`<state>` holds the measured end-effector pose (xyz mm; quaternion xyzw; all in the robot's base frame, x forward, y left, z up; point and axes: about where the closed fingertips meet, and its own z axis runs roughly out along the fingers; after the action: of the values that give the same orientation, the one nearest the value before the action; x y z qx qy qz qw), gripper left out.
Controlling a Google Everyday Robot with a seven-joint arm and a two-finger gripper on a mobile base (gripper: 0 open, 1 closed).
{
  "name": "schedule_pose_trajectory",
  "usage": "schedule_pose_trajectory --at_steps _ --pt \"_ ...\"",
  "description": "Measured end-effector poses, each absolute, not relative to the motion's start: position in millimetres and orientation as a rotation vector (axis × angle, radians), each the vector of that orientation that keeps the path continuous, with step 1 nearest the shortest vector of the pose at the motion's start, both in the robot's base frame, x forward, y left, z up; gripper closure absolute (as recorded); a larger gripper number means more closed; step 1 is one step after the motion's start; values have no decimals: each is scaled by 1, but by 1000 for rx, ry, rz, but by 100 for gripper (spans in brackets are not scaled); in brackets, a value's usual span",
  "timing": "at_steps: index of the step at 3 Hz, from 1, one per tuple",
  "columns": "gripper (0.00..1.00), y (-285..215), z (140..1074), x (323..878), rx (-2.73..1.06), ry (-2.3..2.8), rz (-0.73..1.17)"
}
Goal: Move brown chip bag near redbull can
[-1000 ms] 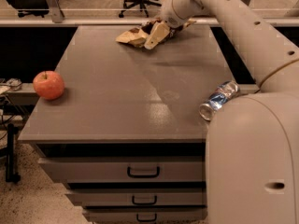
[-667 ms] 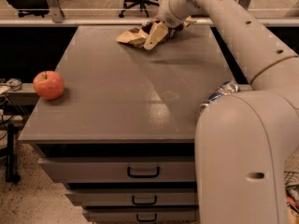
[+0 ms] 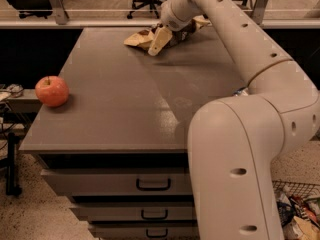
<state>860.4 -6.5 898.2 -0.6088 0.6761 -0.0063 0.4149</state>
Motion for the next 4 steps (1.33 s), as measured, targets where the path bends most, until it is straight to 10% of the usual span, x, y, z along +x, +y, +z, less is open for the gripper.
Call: schedule_pose_trajectory --at_steps 4 --pt "88 -3 903 865 -1529 1682 2"
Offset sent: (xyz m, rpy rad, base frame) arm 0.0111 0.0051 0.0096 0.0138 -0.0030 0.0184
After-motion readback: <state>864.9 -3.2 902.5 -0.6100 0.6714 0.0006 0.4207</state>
